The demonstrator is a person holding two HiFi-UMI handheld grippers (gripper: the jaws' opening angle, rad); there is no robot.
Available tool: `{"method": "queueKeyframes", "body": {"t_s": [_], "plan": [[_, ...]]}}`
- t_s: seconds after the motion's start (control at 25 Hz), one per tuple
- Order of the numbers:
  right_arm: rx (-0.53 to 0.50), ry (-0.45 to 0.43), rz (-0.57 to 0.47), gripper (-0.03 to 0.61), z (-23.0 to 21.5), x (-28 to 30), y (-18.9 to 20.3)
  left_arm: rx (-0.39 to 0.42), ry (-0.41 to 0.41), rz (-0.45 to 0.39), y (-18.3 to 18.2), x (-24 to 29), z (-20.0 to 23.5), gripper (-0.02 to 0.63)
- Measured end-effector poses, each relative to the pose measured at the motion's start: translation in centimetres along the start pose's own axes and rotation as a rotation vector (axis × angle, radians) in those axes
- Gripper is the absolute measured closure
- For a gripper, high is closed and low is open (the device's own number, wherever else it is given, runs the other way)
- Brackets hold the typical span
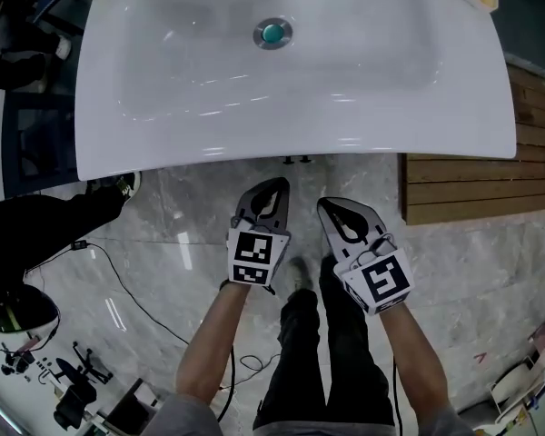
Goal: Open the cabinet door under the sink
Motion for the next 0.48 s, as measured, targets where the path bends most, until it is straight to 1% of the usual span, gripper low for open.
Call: {"method": "queueKeyframes", "body": {"t_s": [0.24,0.28,0.36,0.48], "plan": [[0.019,0.005,0.023,0.571,-0.6,-0.1,1.5,0.036,0.021,0.027,0.4,1.1,1.3,0.604],[0.021,0.004,0.025,0.571,-0.8,-0.1,1.6,0.037,0.026,0.028,0.3,1.3,1.5,0.596],[0.024,0.002,0.025,0.571,-1.0,0.0,1.8,0.027,0.032,0.027,0.0,1.6,1.8,0.56],[0.041,0.01,0.024,0.571,-1.4,0.0,1.7,0.004,0.03,0.023,-0.7,2.2,1.9,0.549]]}}
Point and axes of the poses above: the fingertips, and each gripper's own axes: x forward along the fingers, z to its left, y out of its underside, the point moved 7 cm from there along -x, backward along the fingers, and after that the axes turned 15 degrees about y, right-handed, at the moved point
